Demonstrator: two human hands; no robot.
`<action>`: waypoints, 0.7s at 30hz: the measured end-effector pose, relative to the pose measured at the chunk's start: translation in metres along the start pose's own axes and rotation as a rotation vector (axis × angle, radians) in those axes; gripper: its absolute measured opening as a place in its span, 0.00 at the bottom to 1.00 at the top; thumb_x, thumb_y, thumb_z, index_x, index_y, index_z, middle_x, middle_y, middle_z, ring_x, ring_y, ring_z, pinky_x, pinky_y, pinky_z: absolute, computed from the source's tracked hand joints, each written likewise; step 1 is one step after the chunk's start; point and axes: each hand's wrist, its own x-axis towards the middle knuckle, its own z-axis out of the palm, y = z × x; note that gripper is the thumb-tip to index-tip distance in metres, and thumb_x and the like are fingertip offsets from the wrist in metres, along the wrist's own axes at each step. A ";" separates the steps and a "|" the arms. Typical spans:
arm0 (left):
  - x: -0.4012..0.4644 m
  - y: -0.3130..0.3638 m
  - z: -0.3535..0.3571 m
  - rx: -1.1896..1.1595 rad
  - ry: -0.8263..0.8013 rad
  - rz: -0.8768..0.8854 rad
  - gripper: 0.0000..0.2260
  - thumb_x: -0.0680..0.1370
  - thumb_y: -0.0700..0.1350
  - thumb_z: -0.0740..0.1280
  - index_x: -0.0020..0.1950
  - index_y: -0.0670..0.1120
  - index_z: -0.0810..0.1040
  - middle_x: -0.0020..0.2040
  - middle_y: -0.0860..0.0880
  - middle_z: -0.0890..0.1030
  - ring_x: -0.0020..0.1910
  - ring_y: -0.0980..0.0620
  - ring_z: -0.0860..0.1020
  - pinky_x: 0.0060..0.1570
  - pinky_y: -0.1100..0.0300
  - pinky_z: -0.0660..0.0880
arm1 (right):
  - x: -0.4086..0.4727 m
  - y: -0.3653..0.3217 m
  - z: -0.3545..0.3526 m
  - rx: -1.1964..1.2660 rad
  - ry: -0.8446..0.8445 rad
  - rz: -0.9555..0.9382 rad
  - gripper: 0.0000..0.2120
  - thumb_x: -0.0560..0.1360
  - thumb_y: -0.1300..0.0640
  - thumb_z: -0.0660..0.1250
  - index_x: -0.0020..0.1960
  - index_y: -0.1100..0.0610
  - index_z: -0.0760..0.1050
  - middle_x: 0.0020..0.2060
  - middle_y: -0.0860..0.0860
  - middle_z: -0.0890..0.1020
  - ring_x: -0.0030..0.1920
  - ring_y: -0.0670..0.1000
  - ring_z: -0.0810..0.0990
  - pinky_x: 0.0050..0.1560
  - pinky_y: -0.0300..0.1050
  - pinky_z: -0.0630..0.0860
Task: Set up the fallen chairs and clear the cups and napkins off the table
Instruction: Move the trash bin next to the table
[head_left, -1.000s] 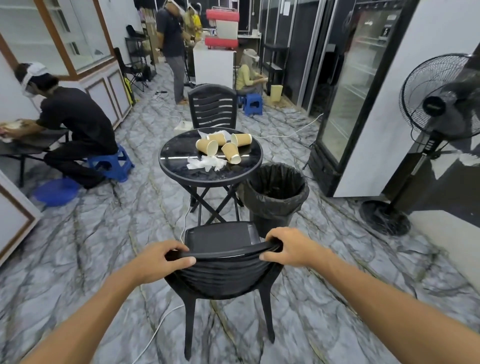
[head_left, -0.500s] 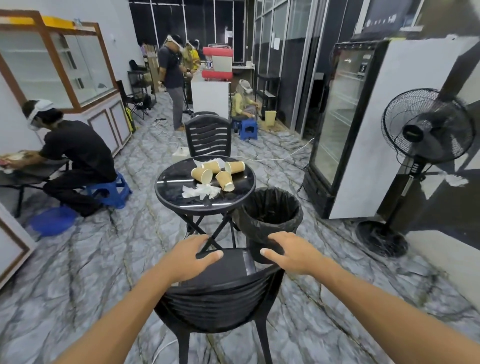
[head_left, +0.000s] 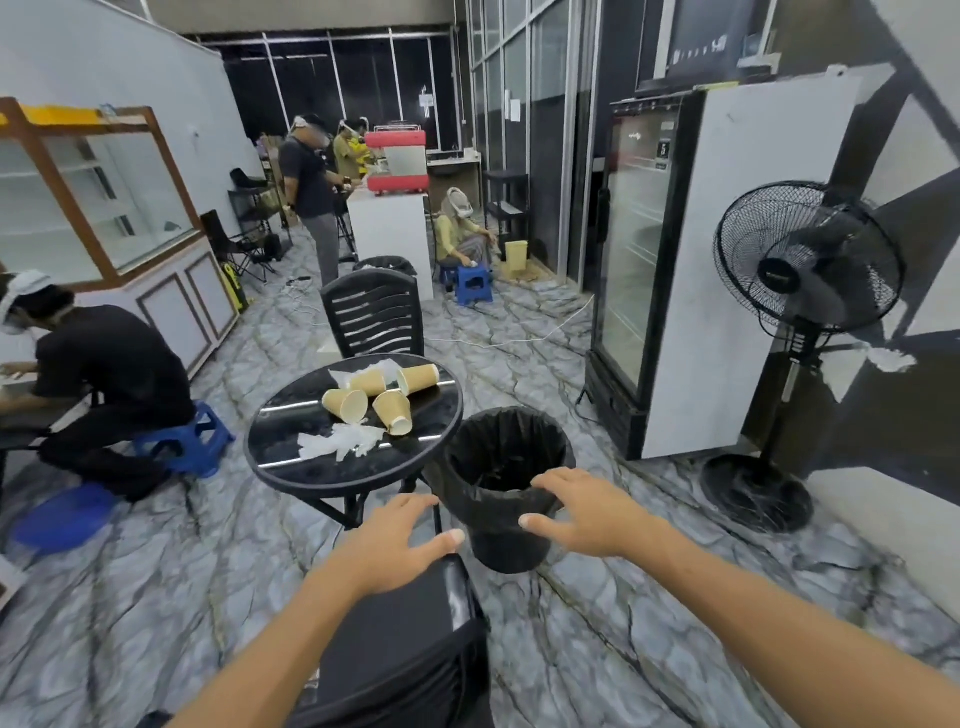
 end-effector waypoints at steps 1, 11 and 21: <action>0.008 0.009 0.002 0.000 0.003 -0.001 0.38 0.74 0.73 0.57 0.78 0.54 0.61 0.78 0.53 0.63 0.73 0.52 0.67 0.69 0.51 0.68 | 0.003 0.010 -0.004 0.000 0.004 -0.006 0.35 0.77 0.31 0.56 0.76 0.51 0.63 0.74 0.48 0.68 0.72 0.52 0.66 0.69 0.51 0.67; 0.085 0.059 0.018 -0.035 0.001 -0.013 0.37 0.74 0.72 0.59 0.77 0.54 0.62 0.77 0.53 0.64 0.76 0.49 0.63 0.73 0.49 0.64 | 0.042 0.086 -0.019 -0.023 -0.021 -0.029 0.34 0.77 0.31 0.56 0.75 0.51 0.64 0.72 0.49 0.69 0.70 0.52 0.68 0.67 0.50 0.67; 0.189 0.058 0.018 -0.064 0.002 -0.048 0.36 0.75 0.71 0.60 0.78 0.54 0.61 0.78 0.52 0.62 0.76 0.50 0.62 0.73 0.51 0.64 | 0.137 0.151 -0.040 0.001 -0.075 -0.069 0.34 0.77 0.32 0.57 0.76 0.51 0.62 0.74 0.49 0.67 0.72 0.52 0.66 0.67 0.50 0.69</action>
